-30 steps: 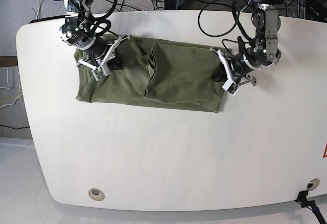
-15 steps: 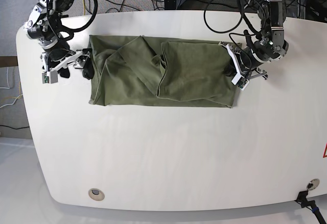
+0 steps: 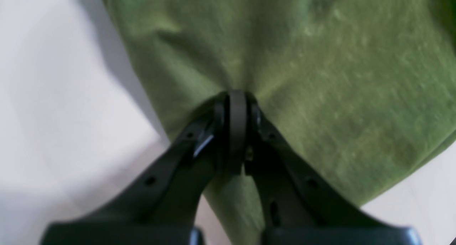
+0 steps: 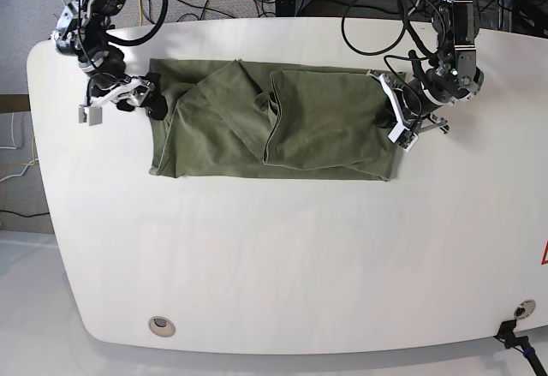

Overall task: Fold the T-shirt properly
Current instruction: 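Lift the bundle's end with the right gripper and fold it toward the left gripper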

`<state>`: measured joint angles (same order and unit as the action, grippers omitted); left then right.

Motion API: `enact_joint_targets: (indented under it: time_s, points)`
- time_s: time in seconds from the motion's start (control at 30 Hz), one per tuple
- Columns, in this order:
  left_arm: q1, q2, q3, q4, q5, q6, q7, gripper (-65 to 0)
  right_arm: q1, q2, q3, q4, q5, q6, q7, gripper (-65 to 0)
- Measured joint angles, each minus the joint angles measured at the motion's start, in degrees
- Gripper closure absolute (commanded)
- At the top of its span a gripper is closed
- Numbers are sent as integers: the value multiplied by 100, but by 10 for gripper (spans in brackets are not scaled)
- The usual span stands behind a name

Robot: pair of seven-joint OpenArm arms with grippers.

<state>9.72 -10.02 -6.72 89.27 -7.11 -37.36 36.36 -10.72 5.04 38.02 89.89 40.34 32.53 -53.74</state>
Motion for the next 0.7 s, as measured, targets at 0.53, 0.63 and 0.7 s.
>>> enact_joint_targets:
  time_s: [0.53,0.63,0.7]
  points:
    - [0,7,0,0,0,0,0,0,173,-334,-1108,-39,-50,-57,-55,-98]
    - [-2,7,0,0,4,0,4,0,225,-328,-1266,-42,-105,-63,-85,0]
    - [-2,9,0,0,0,0,2,0,254,-319,-1281,15,-111,-66,-79,0]
